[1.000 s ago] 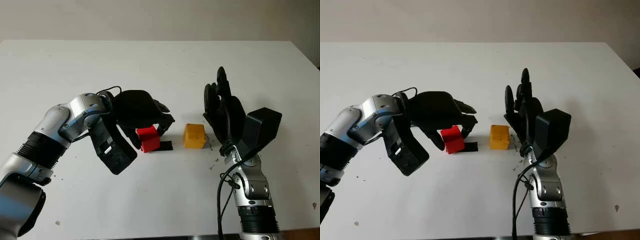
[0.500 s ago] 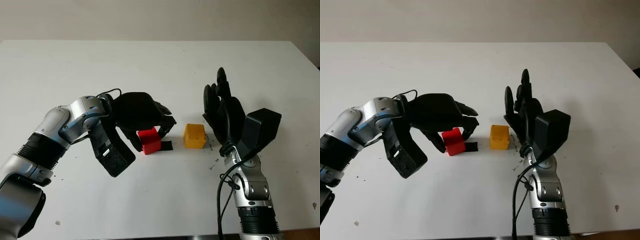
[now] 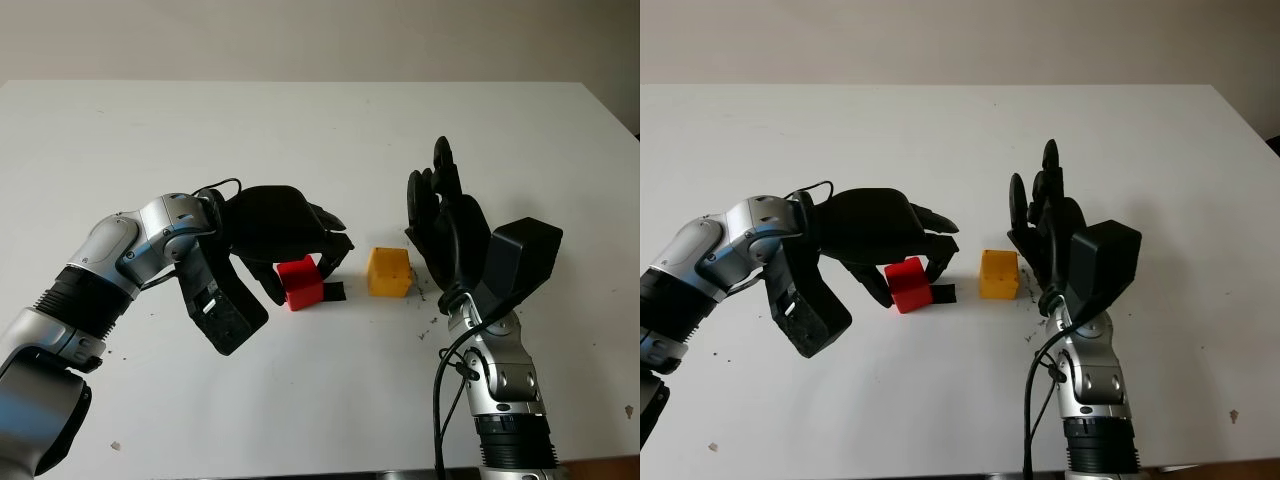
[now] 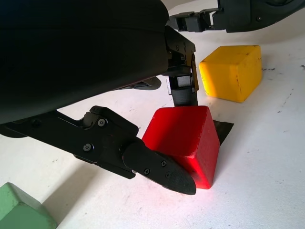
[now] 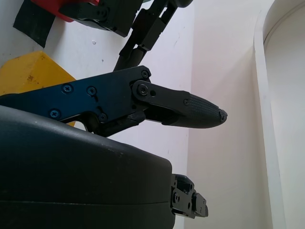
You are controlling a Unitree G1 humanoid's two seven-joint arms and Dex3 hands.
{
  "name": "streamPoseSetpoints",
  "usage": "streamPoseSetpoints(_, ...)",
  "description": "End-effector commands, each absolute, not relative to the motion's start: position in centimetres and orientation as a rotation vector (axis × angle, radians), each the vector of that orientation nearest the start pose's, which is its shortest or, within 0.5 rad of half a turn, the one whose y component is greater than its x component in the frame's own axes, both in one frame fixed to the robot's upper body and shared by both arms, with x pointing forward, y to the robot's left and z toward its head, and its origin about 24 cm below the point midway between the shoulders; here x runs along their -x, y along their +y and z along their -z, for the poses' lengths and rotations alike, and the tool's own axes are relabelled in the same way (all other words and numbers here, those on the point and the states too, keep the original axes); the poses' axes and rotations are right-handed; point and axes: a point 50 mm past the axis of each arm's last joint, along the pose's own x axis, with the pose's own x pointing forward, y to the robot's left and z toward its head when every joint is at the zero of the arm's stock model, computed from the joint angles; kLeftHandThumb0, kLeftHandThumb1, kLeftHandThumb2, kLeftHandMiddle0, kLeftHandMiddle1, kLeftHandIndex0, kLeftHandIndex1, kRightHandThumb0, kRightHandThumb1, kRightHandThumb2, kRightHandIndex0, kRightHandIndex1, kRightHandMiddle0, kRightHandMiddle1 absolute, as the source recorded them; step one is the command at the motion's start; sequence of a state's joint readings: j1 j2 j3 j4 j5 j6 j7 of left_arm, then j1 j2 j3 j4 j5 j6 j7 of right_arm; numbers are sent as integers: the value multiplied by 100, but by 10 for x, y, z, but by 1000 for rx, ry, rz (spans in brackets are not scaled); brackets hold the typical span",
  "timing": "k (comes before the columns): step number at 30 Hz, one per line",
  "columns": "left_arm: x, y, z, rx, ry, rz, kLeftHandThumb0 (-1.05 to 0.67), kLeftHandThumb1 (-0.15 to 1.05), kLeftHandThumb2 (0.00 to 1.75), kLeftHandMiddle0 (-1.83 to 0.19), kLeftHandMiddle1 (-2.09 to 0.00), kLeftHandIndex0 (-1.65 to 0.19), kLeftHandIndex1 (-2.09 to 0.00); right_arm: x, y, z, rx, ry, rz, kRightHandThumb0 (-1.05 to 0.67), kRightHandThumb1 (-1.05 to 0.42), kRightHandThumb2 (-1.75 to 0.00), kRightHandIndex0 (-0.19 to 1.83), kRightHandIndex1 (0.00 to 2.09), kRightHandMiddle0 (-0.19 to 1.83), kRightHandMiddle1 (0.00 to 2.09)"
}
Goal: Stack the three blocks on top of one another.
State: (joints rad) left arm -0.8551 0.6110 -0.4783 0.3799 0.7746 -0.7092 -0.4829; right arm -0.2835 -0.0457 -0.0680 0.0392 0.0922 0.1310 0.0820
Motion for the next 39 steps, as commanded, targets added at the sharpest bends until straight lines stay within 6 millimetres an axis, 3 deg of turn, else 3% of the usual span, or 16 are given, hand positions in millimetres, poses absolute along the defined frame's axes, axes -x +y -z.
streamPoseSetpoints(1,-331,104,-163,-1767,-634,1027,-50,97,5,-29,-6,-23,-207,-304,-148,-99,-54,-123,-103,-58,-105,-61,-19,0,-19,0)
streamPoseSetpoints(23,-332,104,-159,-1769,-660,1023,-51,99,6,-24,-4,-27,-209,-304,-148,-100,-53,-122,-98,-59,-105,-60,-19,0,-19,0)
streamPoseSetpoints(29,-332,103,-158,-1764,-663,1023,-51,99,6,-22,-4,-18,-204,-304,-148,-100,-47,-121,-101,-60,-105,-60,-19,0,-19,0)
streamPoseSetpoints(30,-332,103,-158,-1765,-669,1021,-52,99,5,-21,-4,-15,-196,-304,-148,-100,-45,-121,-99,-60,-105,-60,-19,0,-19,0)
streamPoseSetpoints(31,-332,103,-157,-1767,-673,1020,-53,99,5,-20,-4,-11,-168,-304,-148,-100,-44,-121,-98,-60,-105,-60,-19,0,-19,0)
streamPoseSetpoints(32,-332,103,-157,-1768,-674,1019,-54,98,5,-15,-3,-13,-119,-304,-148,-100,-44,-121,-98,-60,-105,-60,-19,0,-19,0)
streamPoseSetpoints(35,-332,103,-156,-1779,-676,1017,-57,98,5,1,-3,-11,-51,-304,-147,-100,-50,-121,-100,-59,-105,-60,-19,0,-19,0)
streamPoseSetpoints(39,-332,105,-157,-1769,-680,992,-65,97,5,17,-3,6,-10,-304,-147,-101,-50,-120,-93,-59,-105,-60,-19,0,-19,0)
